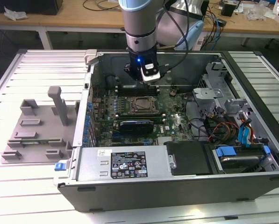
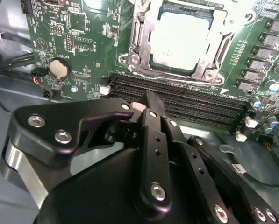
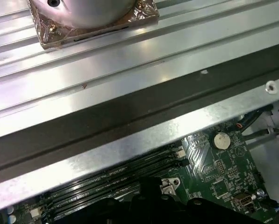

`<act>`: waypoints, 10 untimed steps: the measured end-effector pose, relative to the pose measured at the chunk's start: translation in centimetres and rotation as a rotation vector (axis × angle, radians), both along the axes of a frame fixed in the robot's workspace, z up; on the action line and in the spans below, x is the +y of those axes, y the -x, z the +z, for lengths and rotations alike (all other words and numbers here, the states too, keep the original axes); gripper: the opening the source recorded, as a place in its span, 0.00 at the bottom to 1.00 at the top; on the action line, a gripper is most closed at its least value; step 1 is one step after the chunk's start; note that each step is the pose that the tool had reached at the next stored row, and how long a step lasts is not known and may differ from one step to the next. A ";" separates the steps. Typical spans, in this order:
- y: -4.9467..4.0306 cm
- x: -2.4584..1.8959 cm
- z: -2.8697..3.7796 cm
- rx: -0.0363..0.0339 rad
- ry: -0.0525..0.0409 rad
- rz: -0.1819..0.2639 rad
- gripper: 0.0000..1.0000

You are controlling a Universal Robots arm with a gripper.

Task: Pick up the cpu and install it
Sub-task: 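Install the first cpu locking lever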

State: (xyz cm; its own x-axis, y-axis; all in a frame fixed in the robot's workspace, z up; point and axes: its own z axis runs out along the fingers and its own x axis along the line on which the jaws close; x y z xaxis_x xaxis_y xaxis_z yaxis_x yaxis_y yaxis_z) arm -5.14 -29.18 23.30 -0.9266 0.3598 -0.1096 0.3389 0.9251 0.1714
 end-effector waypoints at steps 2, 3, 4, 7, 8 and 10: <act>0.00 0.00 0.00 0.0041 0.0301 0.004 0.11; 0.00 0.00 0.00 0.0059 0.0487 0.006 0.11; 0.00 0.00 0.00 0.0077 0.0677 0.010 0.11; 0.00 0.00 0.00 0.0108 0.1422 0.064 0.11; 0.00 0.00 0.00 0.0105 0.1465 0.095 0.11; 0.00 0.00 -0.01 0.0108 0.1498 0.133 0.11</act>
